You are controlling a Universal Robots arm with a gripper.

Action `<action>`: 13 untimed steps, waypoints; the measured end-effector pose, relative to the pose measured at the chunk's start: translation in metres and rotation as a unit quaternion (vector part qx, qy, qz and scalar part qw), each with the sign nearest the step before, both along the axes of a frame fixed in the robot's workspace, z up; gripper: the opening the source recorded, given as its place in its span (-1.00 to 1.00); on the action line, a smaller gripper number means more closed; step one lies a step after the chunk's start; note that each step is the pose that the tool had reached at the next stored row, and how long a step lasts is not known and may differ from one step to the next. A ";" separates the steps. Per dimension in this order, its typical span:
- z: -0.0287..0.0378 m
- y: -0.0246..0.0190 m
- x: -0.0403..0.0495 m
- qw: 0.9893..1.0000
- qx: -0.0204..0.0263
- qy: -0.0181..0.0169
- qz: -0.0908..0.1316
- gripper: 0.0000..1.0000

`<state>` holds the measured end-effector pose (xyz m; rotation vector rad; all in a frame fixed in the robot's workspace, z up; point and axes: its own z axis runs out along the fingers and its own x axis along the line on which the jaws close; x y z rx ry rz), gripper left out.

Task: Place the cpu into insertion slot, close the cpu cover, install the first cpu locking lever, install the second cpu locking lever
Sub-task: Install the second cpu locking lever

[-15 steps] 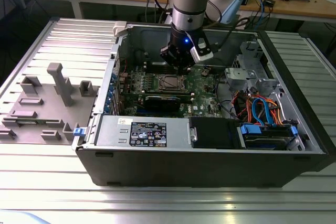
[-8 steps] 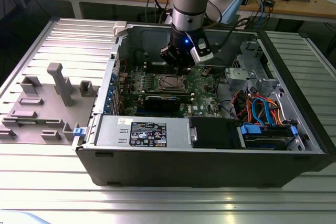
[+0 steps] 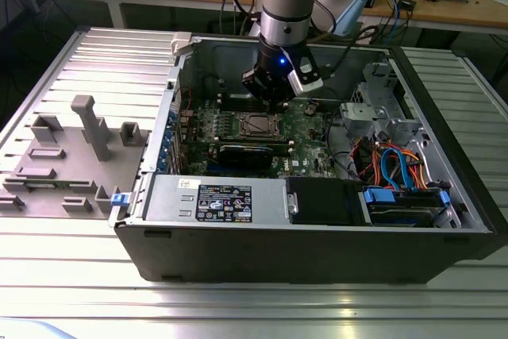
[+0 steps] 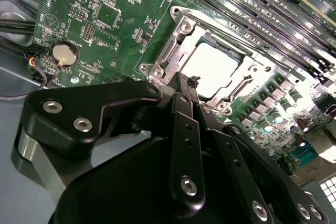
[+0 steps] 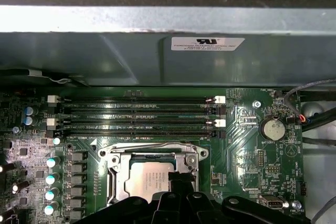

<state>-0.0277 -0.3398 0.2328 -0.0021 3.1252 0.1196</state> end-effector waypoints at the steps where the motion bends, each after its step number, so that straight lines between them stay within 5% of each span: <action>1: 0.0000 -0.0005 0.0000 1.000 0.000 0.000 0.000 -0.79; 13: 0.0000 -0.0012 0.0000 1.000 0.000 0.000 0.000 -0.79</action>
